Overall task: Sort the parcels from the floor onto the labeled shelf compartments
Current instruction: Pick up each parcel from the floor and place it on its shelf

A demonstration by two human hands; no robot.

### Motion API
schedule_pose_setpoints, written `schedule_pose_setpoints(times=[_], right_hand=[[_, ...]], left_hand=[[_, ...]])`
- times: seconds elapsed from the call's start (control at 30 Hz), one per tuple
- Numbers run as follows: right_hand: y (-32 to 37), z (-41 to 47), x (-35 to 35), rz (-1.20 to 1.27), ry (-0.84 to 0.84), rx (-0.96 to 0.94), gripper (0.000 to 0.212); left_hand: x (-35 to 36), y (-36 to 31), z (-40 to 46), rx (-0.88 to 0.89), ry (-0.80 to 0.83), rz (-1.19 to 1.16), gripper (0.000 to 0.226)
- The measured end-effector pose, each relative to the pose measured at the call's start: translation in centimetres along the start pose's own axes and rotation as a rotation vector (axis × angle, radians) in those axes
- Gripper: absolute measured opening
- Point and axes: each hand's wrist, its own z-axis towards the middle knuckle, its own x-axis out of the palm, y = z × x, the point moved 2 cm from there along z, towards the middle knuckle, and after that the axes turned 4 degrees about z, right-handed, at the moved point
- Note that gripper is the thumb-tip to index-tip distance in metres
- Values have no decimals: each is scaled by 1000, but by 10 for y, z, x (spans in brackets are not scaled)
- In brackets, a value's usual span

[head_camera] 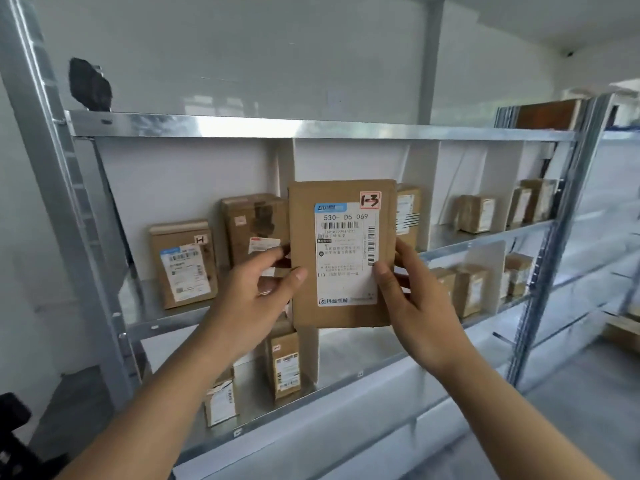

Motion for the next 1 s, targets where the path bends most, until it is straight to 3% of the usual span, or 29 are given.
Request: schedule_pose_setpoints(times=[0.13,0.27,0.53,0.77,1.0], right_hand=[[-20,-6,-61,15,-44,23,34],[-47,-6,-127,-18,-77,58,42],[-105,8,-251,-88,-88,81,45],[-175,38,-311,-77,-104,140,42],[-268,99,-337,-65,-133,191,42]], left_hand=[[58,-10,17,-10,78,1,36],[127,-26,35,-20,104,-27,28],[262,-46,63,-21,84,-124,33],[346,-38,106,-56,135,-121,37],[416,14,184,-74,175,-63,41]])
